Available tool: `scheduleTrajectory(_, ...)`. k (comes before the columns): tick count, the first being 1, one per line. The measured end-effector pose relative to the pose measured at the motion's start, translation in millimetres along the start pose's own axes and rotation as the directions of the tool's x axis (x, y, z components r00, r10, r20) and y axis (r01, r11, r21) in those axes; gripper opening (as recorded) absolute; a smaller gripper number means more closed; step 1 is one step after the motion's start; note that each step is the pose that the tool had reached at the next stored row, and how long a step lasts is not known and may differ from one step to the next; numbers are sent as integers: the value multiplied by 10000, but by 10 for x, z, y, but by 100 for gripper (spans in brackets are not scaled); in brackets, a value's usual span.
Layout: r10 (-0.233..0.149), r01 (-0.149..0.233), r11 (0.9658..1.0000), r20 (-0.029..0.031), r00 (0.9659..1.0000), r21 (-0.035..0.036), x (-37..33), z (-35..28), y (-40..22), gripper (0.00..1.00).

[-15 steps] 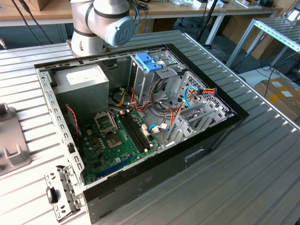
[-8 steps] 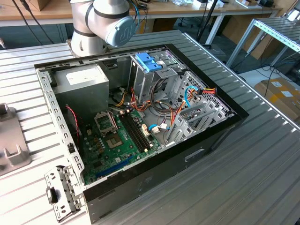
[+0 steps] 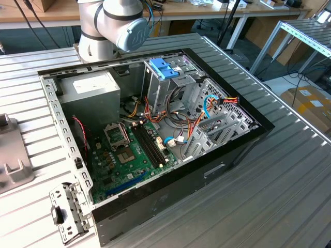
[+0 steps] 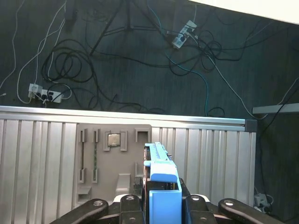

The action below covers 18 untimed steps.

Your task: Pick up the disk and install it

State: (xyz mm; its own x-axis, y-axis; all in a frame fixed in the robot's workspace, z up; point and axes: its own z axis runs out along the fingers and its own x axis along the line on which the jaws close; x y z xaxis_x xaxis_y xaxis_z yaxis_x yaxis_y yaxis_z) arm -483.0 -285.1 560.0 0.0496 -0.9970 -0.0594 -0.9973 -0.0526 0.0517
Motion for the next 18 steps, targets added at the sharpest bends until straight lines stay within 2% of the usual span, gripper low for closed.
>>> scheduleTrajectory(15,0,0,10000,0,10000,0,-5,-86,4,37)
scheduleTrajectory(18,1,-1,10000,1,10000,-2,-5,-87,5,37)
